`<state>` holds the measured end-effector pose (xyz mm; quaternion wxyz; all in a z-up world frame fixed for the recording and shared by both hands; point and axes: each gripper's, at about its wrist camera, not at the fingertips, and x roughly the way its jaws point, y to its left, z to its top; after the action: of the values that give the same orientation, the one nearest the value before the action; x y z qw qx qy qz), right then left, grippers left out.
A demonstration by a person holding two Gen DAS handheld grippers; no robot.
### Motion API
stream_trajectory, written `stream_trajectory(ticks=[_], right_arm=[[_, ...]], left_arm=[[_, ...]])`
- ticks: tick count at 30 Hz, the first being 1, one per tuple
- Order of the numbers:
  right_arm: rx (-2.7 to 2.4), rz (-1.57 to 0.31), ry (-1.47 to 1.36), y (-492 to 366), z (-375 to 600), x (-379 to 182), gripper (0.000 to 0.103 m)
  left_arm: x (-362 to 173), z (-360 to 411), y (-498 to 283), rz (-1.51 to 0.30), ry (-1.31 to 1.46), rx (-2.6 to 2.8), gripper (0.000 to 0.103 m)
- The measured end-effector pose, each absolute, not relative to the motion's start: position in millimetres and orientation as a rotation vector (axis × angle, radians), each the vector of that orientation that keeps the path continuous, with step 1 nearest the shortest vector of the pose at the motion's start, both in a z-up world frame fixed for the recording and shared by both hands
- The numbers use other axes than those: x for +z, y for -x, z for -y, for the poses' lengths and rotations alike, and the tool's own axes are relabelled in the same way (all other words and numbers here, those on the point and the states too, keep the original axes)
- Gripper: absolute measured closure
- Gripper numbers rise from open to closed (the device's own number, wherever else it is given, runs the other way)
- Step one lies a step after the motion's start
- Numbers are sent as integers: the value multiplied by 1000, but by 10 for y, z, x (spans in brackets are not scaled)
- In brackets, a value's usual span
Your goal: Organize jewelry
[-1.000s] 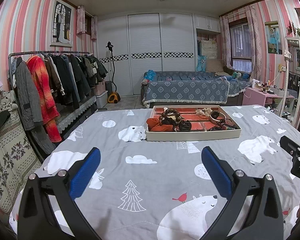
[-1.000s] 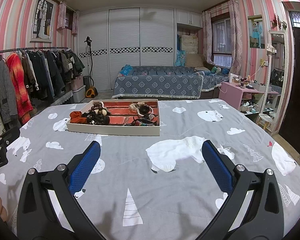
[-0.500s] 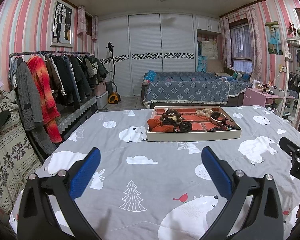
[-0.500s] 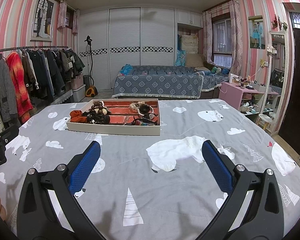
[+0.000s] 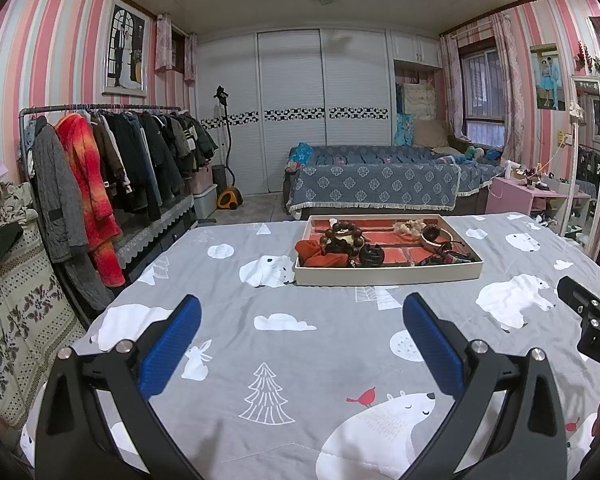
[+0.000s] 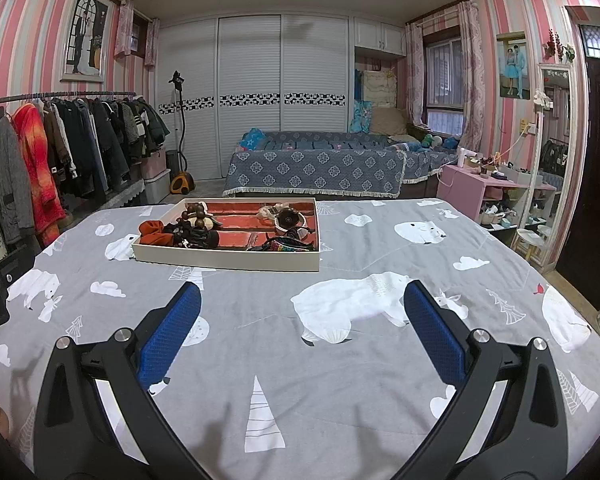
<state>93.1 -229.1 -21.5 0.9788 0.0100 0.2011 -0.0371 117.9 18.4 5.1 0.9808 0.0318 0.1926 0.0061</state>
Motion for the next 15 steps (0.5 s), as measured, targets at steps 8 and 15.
stream_trajectory(ticks=[8,15], right_arm=[[-75,-406,-19,-930,2290,-216,4],[-74,-406,-20,-930,2290,-216,4]], left_arm=[[94,-166,-1154,-377,-65,14,4],[102,-154,-1144,-377,-64,15,4]])
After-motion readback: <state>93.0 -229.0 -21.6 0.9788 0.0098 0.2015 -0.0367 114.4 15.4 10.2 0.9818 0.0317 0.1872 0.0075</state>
